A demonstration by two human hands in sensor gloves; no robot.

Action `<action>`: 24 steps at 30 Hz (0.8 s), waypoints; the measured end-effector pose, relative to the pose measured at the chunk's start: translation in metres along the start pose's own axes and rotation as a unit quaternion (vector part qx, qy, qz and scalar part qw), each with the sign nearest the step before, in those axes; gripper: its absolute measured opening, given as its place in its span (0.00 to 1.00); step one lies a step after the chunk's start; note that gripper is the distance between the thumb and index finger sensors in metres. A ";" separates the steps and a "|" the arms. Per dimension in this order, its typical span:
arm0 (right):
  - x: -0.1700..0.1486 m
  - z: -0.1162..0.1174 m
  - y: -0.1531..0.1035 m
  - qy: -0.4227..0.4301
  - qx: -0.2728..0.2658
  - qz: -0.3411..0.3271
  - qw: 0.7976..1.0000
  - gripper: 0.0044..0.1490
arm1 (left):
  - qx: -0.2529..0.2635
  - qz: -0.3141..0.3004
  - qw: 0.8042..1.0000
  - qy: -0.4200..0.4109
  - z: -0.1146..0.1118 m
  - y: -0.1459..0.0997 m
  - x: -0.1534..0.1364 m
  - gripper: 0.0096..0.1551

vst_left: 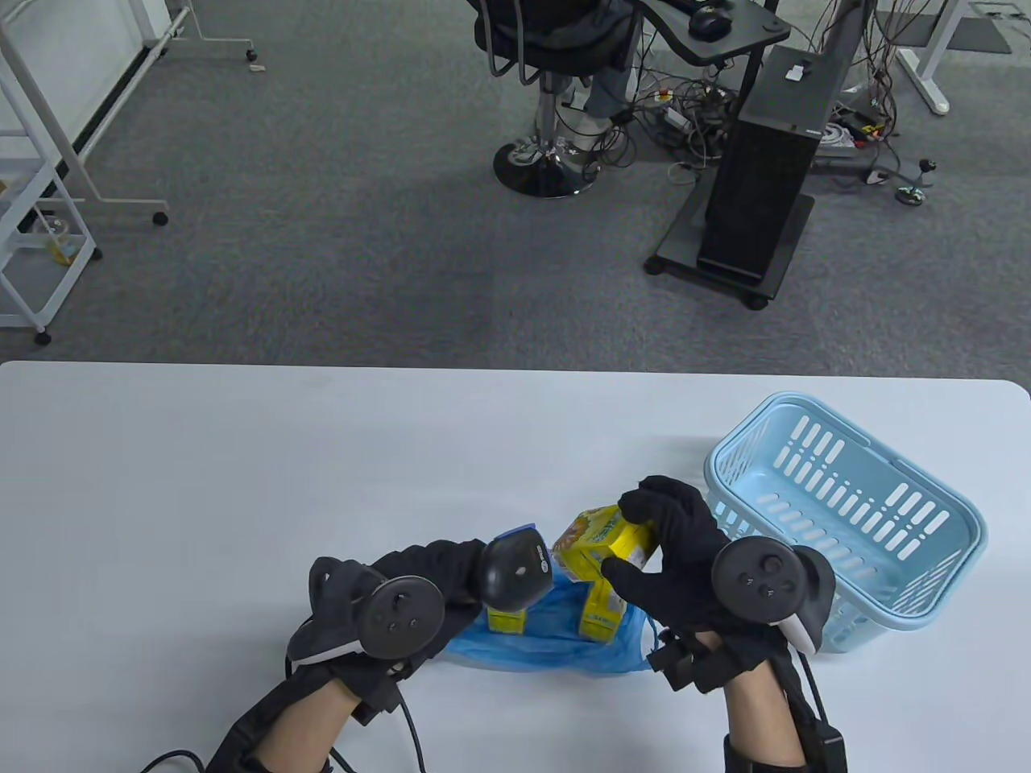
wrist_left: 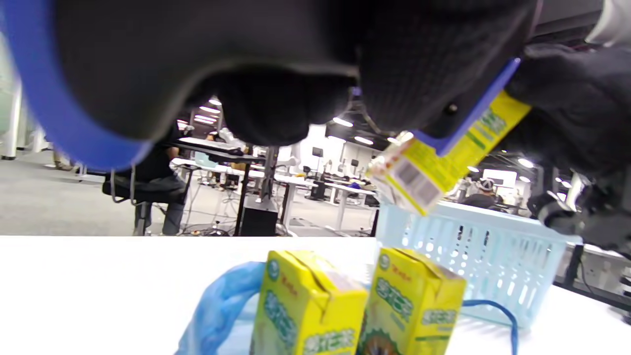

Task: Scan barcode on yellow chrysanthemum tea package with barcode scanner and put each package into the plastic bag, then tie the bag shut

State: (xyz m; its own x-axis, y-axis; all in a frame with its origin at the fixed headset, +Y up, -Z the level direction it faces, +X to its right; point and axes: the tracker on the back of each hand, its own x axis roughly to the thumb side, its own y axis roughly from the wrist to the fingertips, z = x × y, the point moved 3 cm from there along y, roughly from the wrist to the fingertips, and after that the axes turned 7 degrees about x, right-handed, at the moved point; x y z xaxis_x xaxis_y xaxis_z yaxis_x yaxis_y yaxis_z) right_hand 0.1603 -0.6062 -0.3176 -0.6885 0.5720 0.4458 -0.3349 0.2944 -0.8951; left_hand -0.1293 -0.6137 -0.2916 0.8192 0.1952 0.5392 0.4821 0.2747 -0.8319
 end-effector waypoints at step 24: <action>0.010 0.113 0.013 -0.240 0.190 0.005 0.952 0.58 | -0.013 0.063 0.998 -0.027 0.009 -0.005 -0.035 0.36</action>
State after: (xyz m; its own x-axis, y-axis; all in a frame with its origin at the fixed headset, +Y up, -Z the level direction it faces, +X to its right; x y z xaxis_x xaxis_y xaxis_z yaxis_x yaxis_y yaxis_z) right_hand 0.0763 -0.6834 -0.3259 -0.8767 0.1310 0.4628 -0.4729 -0.0591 -0.8791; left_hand -0.1627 -0.6133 -0.3052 0.8566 0.2769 0.4354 0.3847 0.2198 -0.8965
